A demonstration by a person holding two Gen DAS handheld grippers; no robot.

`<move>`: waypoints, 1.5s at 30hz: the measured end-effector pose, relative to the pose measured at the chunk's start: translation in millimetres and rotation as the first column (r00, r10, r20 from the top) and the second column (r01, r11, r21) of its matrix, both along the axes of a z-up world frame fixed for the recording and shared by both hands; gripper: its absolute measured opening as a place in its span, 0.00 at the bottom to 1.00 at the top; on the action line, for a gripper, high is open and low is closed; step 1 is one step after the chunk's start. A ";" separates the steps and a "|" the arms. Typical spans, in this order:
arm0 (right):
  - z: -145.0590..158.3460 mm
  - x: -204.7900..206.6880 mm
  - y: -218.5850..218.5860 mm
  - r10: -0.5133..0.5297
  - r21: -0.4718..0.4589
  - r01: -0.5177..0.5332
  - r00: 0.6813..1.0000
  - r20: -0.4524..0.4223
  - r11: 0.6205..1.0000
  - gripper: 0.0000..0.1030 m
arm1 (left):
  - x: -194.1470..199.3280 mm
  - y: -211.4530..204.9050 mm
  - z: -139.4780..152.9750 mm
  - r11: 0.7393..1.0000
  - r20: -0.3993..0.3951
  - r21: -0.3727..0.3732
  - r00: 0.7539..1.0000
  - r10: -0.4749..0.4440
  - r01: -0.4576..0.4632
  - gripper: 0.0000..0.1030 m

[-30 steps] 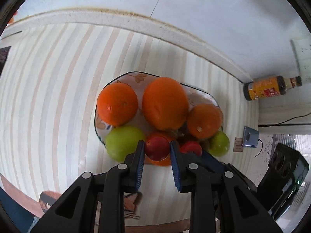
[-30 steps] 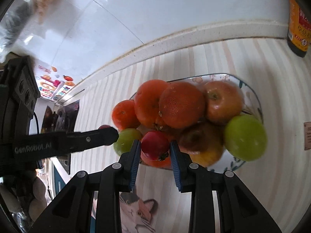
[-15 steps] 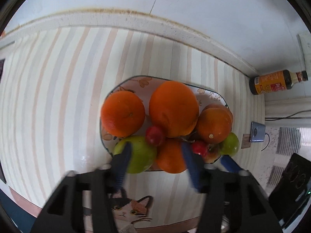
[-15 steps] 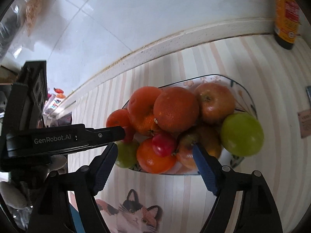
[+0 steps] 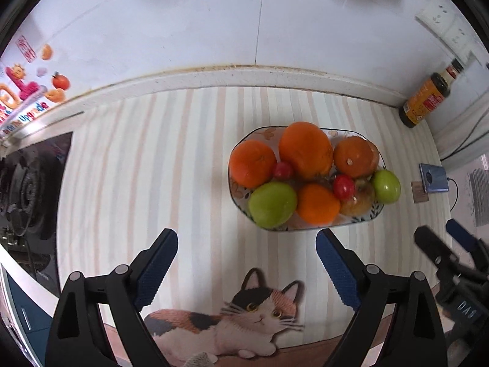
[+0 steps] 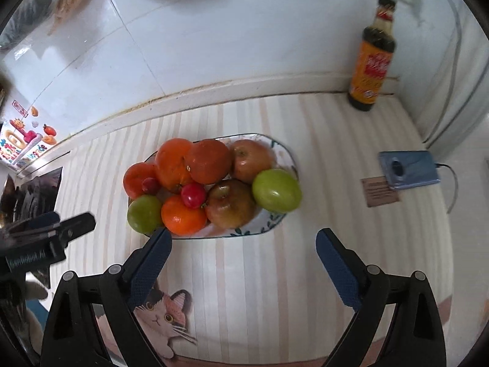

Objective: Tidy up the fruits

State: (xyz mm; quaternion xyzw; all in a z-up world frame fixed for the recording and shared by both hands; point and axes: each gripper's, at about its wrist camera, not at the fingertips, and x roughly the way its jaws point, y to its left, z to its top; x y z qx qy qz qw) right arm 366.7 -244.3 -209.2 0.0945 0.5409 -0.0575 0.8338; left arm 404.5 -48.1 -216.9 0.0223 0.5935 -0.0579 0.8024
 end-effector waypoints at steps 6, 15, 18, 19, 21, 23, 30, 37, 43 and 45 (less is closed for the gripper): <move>31.4 -37.0 4.3 -0.040 -0.052 0.043 0.998 0.056 0.998 0.95 | -33.9 2.4 23.0 1.000 0.077 0.000 0.997 -0.027 0.027 0.90; 90.5 -105.3 10.8 -0.026 -0.073 0.038 0.988 0.154 0.997 0.95 | -104.4 -3.2 81.1 1.000 0.229 0.003 0.973 -0.019 0.019 0.90; 110.3 -135.0 12.8 -0.002 -0.076 0.017 0.981 0.195 0.997 0.95 | -132.8 -2.9 99.1 1.000 0.273 -0.002 0.962 -0.003 0.004 0.90; 115.9 -143.0 13.5 0.005 -0.078 0.011 0.979 0.206 0.997 0.95 | -143.0 -2.2 104.9 1.000 0.286 -0.002 0.958 0.006 -0.006 0.90; 129.8 -165.4 14.2 0.022 -0.079 -0.003 0.972 0.234 0.997 0.95 | -164.4 0.1 116.7 1.000 0.311 -0.004 0.950 0.024 -0.024 0.90; 143.0 -185.0 16.6 0.039 -0.084 -0.019 0.966 0.254 0.996 0.95 | -186.8 3.3 127.6 0.999 0.335 -0.004 0.941 0.047 -0.048 0.90; 184.1 -254.2 22.4 0.105 -0.115 -0.073 0.947 0.303 0.991 0.95 | -256.6 9.8 156.5 0.996 0.385 -0.005 0.919 0.086 -0.091 0.90; 213.1 -308.8 35.6 0.122 -0.140 -0.078 0.931 0.344 0.987 0.95 | -301.9 14.7 172.6 0.996 0.422 -0.019 0.903 0.083 -0.083 0.90; 225.2 -337.7 45.7 0.105 -0.126 -0.063 0.927 0.360 0.990 0.96 | -323.1 22.4 183.1 0.998 0.446 -0.016 0.893 0.058 -0.057 0.90; 227.8 -342.3 50.4 0.109 -0.131 -0.065 0.924 0.366 0.989 0.96 | -327.4 26.0 184.8 0.998 0.452 -0.015 0.890 0.059 -0.059 0.90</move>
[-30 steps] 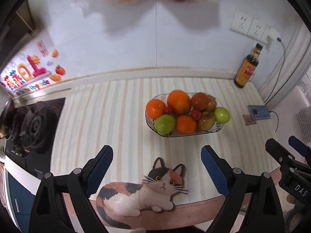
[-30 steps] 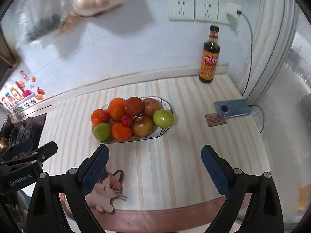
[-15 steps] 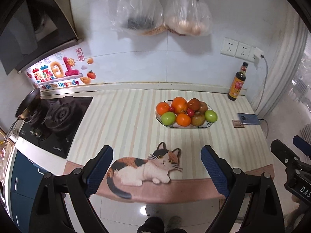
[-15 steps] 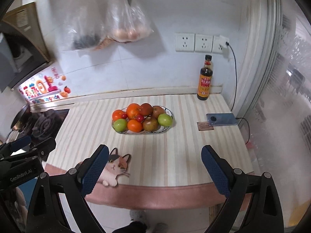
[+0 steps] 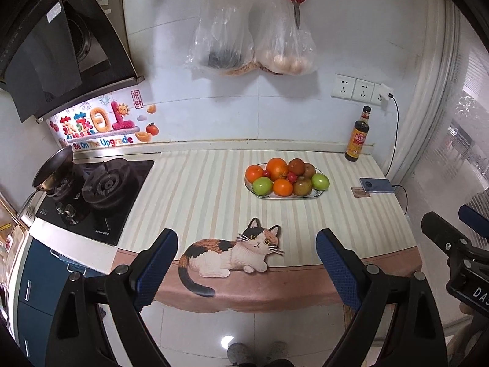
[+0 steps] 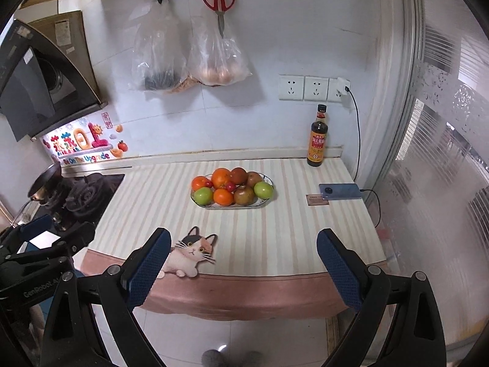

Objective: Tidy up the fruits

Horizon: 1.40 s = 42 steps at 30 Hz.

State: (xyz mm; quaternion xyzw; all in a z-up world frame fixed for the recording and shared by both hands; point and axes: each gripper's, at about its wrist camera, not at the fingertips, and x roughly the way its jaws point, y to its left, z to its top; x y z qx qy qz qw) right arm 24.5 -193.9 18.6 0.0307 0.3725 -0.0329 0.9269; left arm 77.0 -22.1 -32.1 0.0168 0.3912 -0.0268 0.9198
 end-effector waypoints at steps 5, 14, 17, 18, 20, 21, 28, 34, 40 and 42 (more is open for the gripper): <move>0.8 -6.6 7.7 0.009 0.013 -0.009 1.000 -0.001 1.000 0.96 | -5.1 4.2 2.5 1.000 0.005 -0.009 1.000 -0.006 0.006 0.90; -7.0 9.0 7.0 0.032 0.057 -0.031 0.999 -0.018 0.998 0.96 | 2.5 4.9 -0.3 1.000 -0.009 -0.014 1.000 0.010 -0.010 0.90; -11.9 23.3 5.2 0.031 0.054 -0.030 0.999 -0.028 0.998 0.99 | 15.6 2.5 -6.1 1.000 -0.021 -0.005 1.000 0.017 -0.017 0.90; -14.0 28.7 4.2 0.027 0.048 -0.026 0.999 -0.031 0.999 0.99 | 19.6 2.0 -7.7 1.000 -0.025 -0.002 1.000 0.019 -0.019 0.90; -19.5 41.2 1.0 0.026 0.050 -0.024 0.999 -0.043 0.998 0.99 | 30.2 1.5 -12.5 1.000 -0.039 -0.006 0.999 0.022 -0.023 0.90; -21.6 46.9 -0.4 0.024 0.051 -0.021 0.999 -0.047 0.998 0.99 | 36.6 1.0 -15.3 1.000 -0.046 -0.007 0.999 0.025 -0.025 0.90; -40.1 95.0 -10.6 0.002 0.042 0.001 0.996 -0.086 0.999 0.99 | 80.9 -2.1 -29.3 0.999 -0.085 0.004 0.996 0.033 -0.033 0.90; -53.2 132.6 -17.5 -0.010 0.038 0.014 0.993 -0.114 0.999 0.99 | 111.0 -3.1 -40.4 0.999 -0.116 0.021 0.992 0.047 -0.045 0.90; -63.1 156.1 -18.5 -0.009 0.030 0.013 0.990 -0.141 0.999 0.99 | 127.5 -3.4 -50.1 0.999 -0.150 0.022 0.987 0.053 -0.050 0.90; -65.8 159.7 -17.8 -0.007 0.028 0.011 0.989 -0.149 1.000 0.99 | 131.2 -4.3 -53.2 0.999 -0.161 0.025 0.986 0.051 -0.048 0.90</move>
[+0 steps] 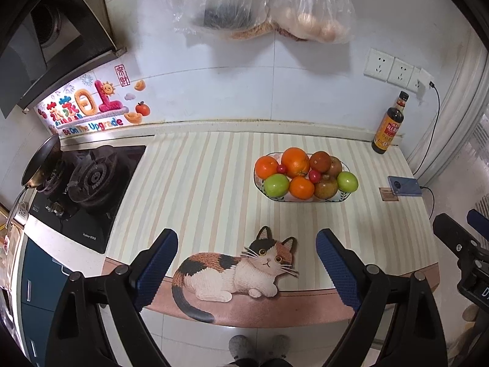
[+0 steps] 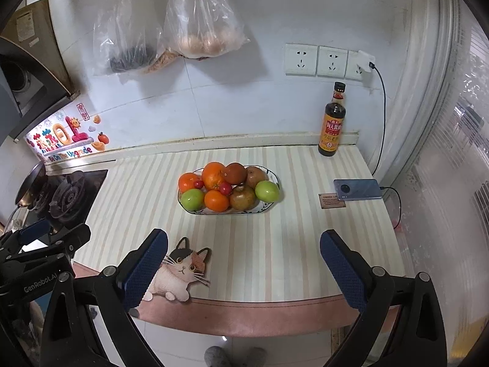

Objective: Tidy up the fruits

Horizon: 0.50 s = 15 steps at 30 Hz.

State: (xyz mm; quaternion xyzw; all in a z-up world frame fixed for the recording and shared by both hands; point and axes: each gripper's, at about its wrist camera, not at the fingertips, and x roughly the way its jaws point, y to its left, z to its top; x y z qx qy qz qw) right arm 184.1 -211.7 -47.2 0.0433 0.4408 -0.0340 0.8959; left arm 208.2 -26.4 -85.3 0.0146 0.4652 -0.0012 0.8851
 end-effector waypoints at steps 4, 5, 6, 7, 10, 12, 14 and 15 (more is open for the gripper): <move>-8.1 4.8 -1.4 0.000 0.005 0.001 1.000 -0.019 1.000 0.99 | 5.4 -1.9 -4.9 1.000 -0.016 -0.003 1.000 -0.004 0.004 0.90; -9.6 4.8 -1.7 -0.002 0.005 0.003 1.000 -0.023 1.000 0.99 | 5.9 -1.7 -5.3 1.000 -0.017 -0.003 1.000 -0.005 0.005 0.90; -10.7 5.7 -2.0 -0.004 0.004 0.004 1.000 -0.024 1.000 0.99 | 6.7 -1.8 -5.7 1.000 -0.016 -0.003 1.000 -0.004 0.004 0.90; -11.5 6.1 -2.2 -0.004 0.004 0.004 1.000 -0.024 1.000 0.99 | 7.2 -1.8 -5.9 1.000 -0.016 -0.003 1.000 -0.005 0.005 0.90; -13.6 8.4 -2.8 -0.003 0.005 0.003 1.000 -0.030 1.000 0.99 | 9.0 -2.1 -6.3 1.000 -0.019 -0.004 1.000 -0.007 0.007 0.90; -14.0 8.4 -2.5 -0.004 0.002 0.004 1.000 -0.031 1.000 0.99 | 11.3 -2.8 -6.1 1.000 -0.018 -0.002 1.000 -0.009 0.009 0.90; -14.6 8.7 -2.6 -0.003 0.004 0.003 0.999 -0.033 1.000 0.99 | 11.6 -3.4 -6.2 1.000 -0.018 -0.001 1.000 -0.008 0.008 0.90; -14.8 8.3 -2.2 -0.003 0.006 0.004 0.999 -0.033 1.000 0.99 | 11.6 -3.5 -6.2 1.000 -0.018 -0.001 1.000 -0.008 0.008 0.90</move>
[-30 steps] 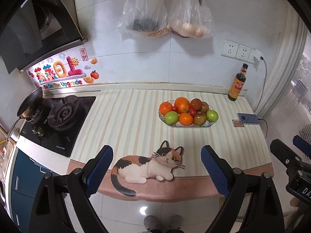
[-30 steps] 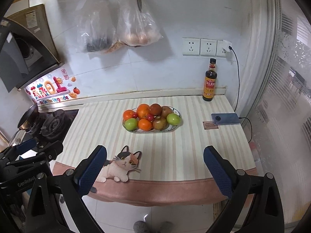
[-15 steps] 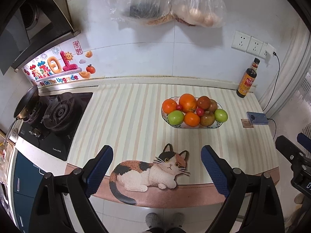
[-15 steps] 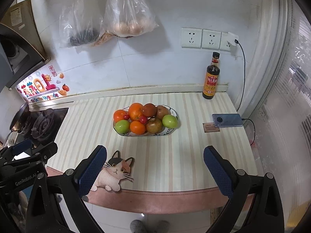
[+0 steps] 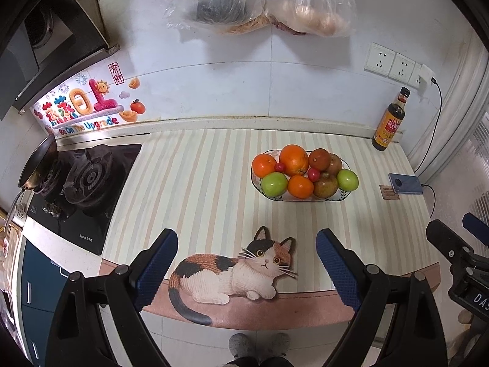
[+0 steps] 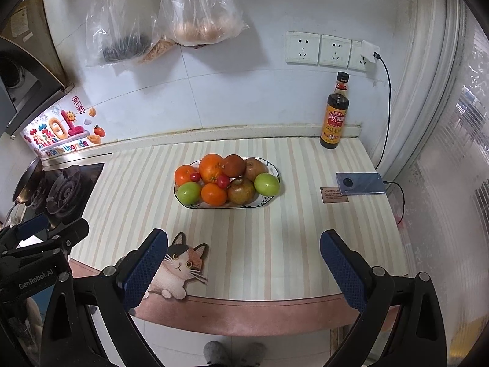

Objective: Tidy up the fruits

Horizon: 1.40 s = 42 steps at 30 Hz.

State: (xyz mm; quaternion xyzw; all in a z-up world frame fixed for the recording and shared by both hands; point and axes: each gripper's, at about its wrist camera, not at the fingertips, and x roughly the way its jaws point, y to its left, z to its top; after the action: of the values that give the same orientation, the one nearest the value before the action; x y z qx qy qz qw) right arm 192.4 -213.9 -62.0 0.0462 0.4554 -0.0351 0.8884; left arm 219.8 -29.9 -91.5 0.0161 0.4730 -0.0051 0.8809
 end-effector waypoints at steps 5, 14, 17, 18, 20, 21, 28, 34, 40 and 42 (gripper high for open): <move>-2.2 2.8 -0.8 0.001 0.001 -0.001 1.000 -0.008 1.000 0.99 | 3.0 -0.6 1.3 1.000 -0.001 -0.002 1.000 -0.003 0.003 0.90; -2.9 3.6 -0.9 0.001 0.002 -0.001 1.000 -0.008 1.000 0.99 | 4.2 -2.8 3.1 1.000 -0.005 -0.012 1.000 -0.011 0.011 0.90; -3.3 4.4 -0.7 0.001 0.003 -0.001 1.000 -0.009 1.000 0.99 | 3.3 -3.1 3.2 1.000 -0.004 -0.012 1.000 -0.010 0.010 0.90; -3.4 4.6 -0.7 0.001 0.003 -0.001 1.000 -0.008 1.000 0.99 | 3.5 -3.1 3.2 1.000 -0.003 -0.012 1.000 -0.010 0.010 0.90; -3.1 4.5 -0.9 0.001 0.003 -0.001 1.000 -0.009 1.000 0.99 | 3.1 -3.2 2.7 1.000 -0.004 -0.014 1.000 -0.011 0.011 0.90; -4.2 4.8 -0.8 0.001 0.003 -0.001 1.000 -0.010 1.000 0.99 | 3.3 -3.2 2.8 1.000 -0.004 -0.014 1.000 -0.012 0.012 0.90; -5.8 6.5 1.3 0.005 0.002 -0.005 1.000 -0.013 1.000 0.99 | 2.5 -2.7 1.4 1.000 -0.009 -0.016 1.000 -0.018 0.018 0.90; -5.8 6.5 1.2 0.005 0.004 -0.004 1.000 -0.014 1.000 0.99 | 1.5 -2.7 1.1 1.000 -0.008 -0.021 1.000 -0.021 0.021 0.90; -5.5 6.9 1.4 0.005 0.002 -0.005 1.000 -0.014 1.000 0.99 | 1.1 -5.1 1.7 1.000 -0.003 -0.015 1.000 -0.026 0.026 0.90; -5.6 6.6 1.2 0.004 0.006 -0.004 1.000 -0.014 1.000 0.99 | 1.2 -5.2 1.7 1.000 -0.003 -0.016 1.000 -0.026 0.026 0.90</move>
State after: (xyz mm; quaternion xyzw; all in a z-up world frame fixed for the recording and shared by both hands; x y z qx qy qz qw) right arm 199.0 -212.7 -67.6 0.0476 0.4619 -0.0323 0.8851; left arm 221.1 -35.1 -89.8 0.0153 0.4739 -0.0202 0.8802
